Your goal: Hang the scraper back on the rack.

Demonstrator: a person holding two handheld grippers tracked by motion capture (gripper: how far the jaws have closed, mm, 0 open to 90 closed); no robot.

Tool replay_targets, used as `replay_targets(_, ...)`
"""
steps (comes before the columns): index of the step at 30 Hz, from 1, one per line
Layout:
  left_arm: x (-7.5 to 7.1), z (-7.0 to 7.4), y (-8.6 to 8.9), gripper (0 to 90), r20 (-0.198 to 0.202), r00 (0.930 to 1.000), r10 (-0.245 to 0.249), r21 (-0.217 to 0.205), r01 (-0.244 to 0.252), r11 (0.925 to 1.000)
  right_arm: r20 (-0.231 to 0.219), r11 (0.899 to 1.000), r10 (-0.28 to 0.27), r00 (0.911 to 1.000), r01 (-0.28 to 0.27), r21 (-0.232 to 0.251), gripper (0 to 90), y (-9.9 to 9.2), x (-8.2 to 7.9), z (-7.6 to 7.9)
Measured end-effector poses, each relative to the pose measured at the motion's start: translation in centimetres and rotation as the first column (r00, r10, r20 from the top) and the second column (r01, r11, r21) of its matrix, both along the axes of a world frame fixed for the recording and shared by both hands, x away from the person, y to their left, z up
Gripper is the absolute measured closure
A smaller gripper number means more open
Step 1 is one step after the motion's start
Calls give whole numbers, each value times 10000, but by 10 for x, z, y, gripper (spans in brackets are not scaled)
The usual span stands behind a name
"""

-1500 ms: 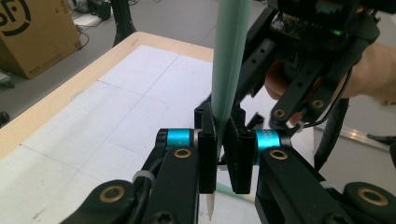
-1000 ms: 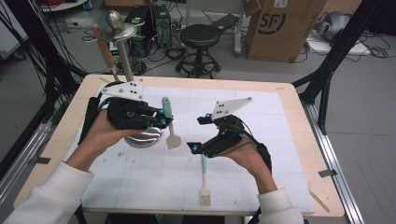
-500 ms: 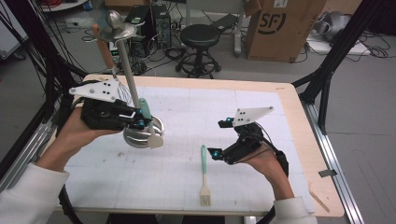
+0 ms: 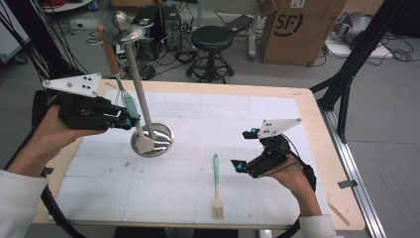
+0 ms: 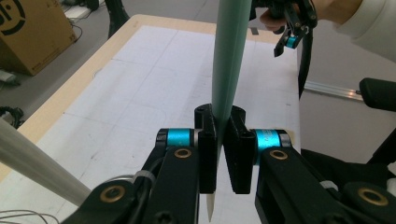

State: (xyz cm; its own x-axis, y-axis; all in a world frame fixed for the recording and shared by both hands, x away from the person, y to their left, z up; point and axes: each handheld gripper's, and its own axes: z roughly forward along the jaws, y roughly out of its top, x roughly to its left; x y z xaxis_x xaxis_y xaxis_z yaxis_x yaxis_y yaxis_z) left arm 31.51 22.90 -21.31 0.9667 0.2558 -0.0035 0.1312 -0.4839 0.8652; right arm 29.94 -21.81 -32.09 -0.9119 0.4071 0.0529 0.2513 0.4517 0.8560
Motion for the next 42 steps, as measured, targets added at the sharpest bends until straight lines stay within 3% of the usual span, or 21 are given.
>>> replay_targets(7, 4, 18, 3, 842, -96, 9999, 112, -21, -112, 9999, -4, 9999, -104, 9999, 104, 87, 0, -6, -2, 1)
replay_targets(19, 9, 44, 0, 842, 88, 9997, 248, 242, -250, 9994, 61, 9995, -248, 9997, 246, 214, 0, -18, -5, -4)
replay_targets(23, 12, 50, -2, 841, 126, 9993, 340, 140, -342, 9993, 39, 9992, -318, 9995, 317, 229, 0, -22, -7, -6)
replay_targets(42, 37, 63, 3, 842, -368, 9961, 803, 230, -795, 9966, -92, 9985, -508, 9987, 509, 186, 0, -29, -3, -3)
